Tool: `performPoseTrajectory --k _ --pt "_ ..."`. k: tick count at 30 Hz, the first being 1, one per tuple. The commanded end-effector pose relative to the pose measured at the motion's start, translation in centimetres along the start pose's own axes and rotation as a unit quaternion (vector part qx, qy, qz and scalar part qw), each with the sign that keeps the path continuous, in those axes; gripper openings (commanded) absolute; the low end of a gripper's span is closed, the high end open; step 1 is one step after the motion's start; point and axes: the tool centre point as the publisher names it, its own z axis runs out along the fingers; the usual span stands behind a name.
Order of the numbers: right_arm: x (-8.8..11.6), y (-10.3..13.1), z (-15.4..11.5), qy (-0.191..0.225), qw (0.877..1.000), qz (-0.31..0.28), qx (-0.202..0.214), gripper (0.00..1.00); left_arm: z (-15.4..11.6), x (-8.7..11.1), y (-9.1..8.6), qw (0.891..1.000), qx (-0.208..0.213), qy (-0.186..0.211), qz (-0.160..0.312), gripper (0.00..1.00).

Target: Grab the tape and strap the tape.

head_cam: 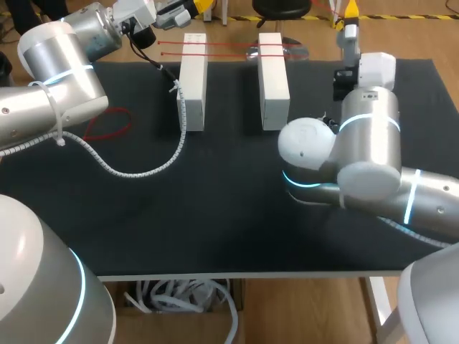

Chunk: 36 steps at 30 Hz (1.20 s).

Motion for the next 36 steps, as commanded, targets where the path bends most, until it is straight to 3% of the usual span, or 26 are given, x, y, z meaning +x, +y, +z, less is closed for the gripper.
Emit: performPoseTrajectory --k 1,7,23,36 --pt "1.5 -0.9 0.4 -0.070 0.997 0.014 -0.004 1.00 0.0 0.0 0.0 1.000 0.000 -0.001 0.001 0.00" --pt "4.0 -1.1 0.9 -0.030 0.999 0.034 0.011 1.00 0.0 0.0 0.0 1.000 0.000 -0.001 0.001 0.00" --pt "3.8 -2.1 3.7 -0.027 0.997 0.072 0.017 1.00 0.0 0.0 0.0 1.000 0.000 -0.001 0.001 0.00" --pt "4.8 -2.2 3.9 0.011 0.997 0.068 0.022 1.00 0.0 0.0 0.0 1.000 0.000 -0.001 0.001 0.00"
